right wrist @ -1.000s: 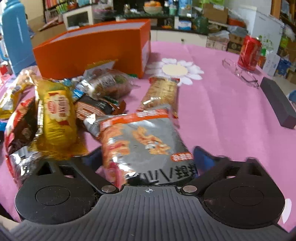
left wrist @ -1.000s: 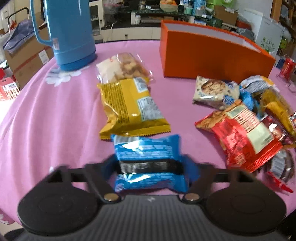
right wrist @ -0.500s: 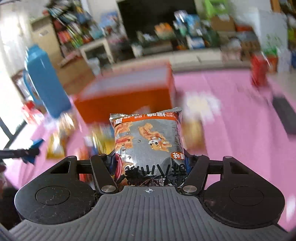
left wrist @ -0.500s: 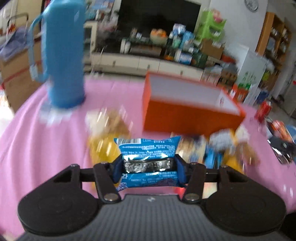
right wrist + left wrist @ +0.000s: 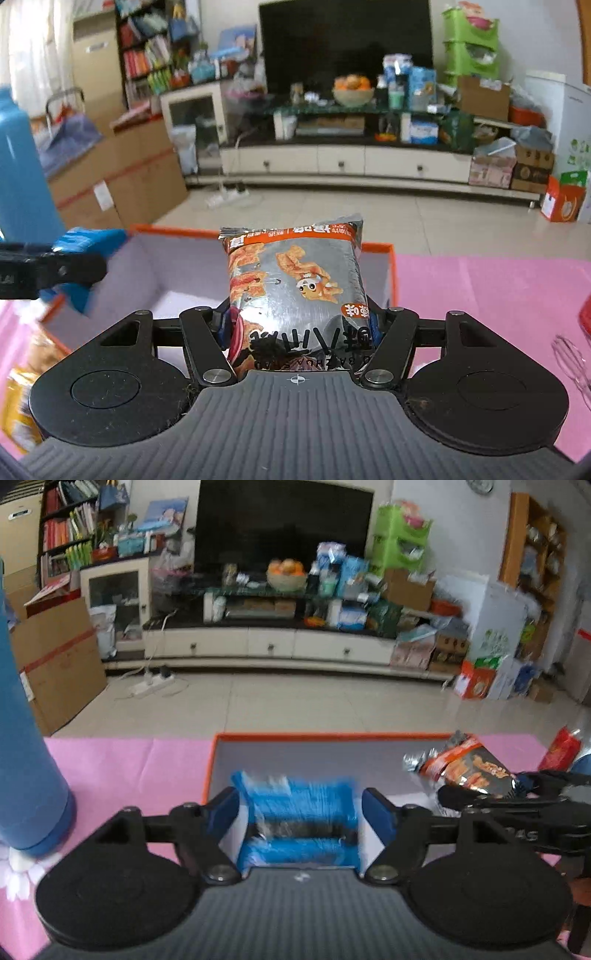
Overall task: Organize snacks
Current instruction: 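Carry both packs over the orange box and open both tools to drop them, then grasp yellow snack bag with left tool while right tool grasps tan bread-stick pack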
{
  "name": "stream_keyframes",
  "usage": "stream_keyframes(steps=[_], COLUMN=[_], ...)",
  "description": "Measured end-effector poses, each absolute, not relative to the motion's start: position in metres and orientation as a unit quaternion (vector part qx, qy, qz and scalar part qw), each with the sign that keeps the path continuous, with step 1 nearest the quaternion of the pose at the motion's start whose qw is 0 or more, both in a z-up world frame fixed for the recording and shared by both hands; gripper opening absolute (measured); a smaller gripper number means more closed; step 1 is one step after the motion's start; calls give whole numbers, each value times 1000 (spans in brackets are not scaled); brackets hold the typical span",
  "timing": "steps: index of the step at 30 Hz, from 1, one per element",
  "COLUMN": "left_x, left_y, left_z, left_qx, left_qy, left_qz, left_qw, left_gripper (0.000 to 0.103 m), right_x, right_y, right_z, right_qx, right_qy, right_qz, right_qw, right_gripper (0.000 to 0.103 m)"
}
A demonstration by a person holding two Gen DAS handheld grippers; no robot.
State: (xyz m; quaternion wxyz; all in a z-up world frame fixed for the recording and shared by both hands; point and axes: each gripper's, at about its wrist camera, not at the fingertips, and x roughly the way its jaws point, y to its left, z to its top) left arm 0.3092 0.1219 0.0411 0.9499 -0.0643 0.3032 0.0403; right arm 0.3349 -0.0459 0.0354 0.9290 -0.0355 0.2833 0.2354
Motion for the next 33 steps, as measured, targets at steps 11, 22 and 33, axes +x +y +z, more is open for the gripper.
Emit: stream_keyframes(steps=[11,22,33], left_x=[200,68,84], left_y=[123,100,138], left_z=[56,-3,-2], left_qx=[-68,-125,-92], left_qy=[263,347,342], left_qz=[52,66,161], left_qw=[961,927,921], left_gripper=[100,100,101], right_x=[276,151,135], right_y=[-75,-152,-190], right_z=[53,-7,-23], right_qx=[-1,92,129], right_qy=[259,320,335], right_qz=[253,217,193], right_qw=[932,918,913], right_gripper=[86,90,91])
